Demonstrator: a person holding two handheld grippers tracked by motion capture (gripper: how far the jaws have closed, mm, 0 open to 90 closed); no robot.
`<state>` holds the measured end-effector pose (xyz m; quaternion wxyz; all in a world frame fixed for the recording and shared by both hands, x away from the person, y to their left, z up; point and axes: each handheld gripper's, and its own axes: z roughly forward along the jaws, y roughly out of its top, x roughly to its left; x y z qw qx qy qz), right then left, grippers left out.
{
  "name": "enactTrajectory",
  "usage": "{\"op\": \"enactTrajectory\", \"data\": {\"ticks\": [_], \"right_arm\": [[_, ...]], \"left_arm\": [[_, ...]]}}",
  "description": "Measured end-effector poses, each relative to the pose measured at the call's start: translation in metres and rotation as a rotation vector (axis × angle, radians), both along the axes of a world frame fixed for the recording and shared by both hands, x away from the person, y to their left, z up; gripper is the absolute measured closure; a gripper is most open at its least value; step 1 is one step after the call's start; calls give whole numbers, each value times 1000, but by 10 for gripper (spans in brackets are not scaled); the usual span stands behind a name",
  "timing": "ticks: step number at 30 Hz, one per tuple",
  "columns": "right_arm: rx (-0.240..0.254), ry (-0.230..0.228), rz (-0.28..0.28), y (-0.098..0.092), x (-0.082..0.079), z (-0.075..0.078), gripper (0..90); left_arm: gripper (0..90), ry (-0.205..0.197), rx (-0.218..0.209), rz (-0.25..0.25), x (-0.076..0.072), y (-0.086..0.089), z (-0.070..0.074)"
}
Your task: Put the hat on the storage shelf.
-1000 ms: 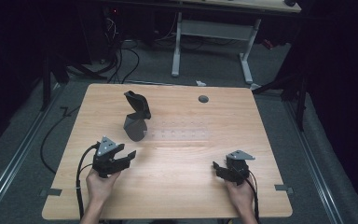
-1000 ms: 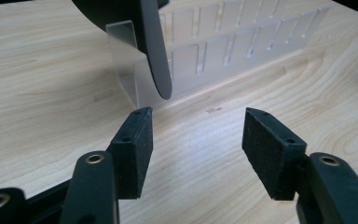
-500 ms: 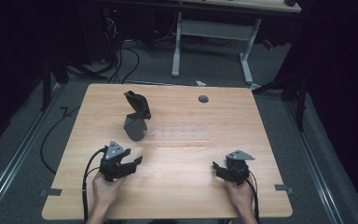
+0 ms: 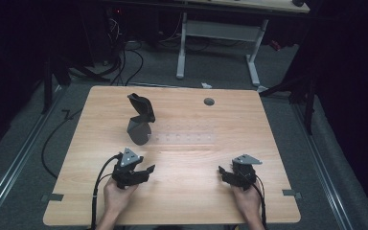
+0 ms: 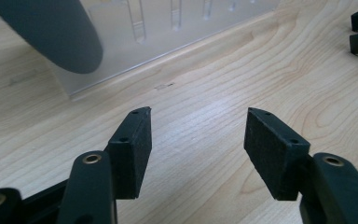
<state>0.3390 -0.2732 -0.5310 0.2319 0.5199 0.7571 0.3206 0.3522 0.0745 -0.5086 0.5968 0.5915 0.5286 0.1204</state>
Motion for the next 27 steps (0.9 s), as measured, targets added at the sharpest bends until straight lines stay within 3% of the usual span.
{"op": "enactTrajectory", "data": {"ticks": [10,27], "right_arm": [[0,0,1,0,0,0,365],[0,0,0,0,0,0,365]], "left_arm": [[424,26,45,-19,0,-14,-15],[427,35,102,14,7,-18,-31]]}}
